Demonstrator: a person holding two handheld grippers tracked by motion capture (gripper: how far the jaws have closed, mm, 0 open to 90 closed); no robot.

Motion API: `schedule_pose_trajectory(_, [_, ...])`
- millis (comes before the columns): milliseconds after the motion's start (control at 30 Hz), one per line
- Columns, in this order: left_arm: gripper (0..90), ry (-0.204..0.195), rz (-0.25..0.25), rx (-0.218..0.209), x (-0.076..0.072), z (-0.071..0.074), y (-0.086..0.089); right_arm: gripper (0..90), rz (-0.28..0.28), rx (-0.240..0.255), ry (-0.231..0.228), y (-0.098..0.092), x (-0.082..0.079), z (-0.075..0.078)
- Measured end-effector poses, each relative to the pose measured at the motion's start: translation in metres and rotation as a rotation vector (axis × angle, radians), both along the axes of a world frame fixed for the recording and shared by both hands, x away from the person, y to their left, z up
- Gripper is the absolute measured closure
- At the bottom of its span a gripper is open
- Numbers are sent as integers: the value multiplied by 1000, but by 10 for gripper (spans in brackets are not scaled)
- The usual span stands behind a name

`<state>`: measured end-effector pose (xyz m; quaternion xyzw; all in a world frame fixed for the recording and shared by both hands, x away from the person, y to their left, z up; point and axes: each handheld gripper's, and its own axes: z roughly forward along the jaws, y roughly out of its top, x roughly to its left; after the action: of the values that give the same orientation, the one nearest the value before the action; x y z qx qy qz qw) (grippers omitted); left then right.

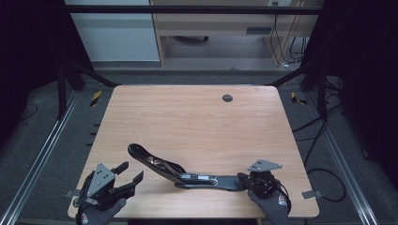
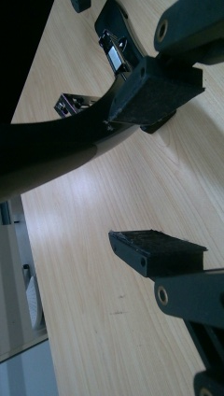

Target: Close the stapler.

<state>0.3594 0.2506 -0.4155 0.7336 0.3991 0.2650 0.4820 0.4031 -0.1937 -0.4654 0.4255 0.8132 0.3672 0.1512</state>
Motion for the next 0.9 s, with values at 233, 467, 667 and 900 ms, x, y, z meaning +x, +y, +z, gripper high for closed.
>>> schedule_pose_trajectory(233, [347,-8,-11,-8,1,5,-7,900,26,-18,6,5,-1,-2])
schedule_pose_trajectory(467, [347,-15,-11,-2,4,10,-10,900,26,-16,10,5,-2,-3])
schedule_pose_trajectory(667, [351,-21,-15,11,7,16,-16,900,24,-13,19,6,-3,-3])
schedule_pose_trajectory(900, [351,-14,-4,14,13,20,-18,900,27,-11,17,5,-4,-4])
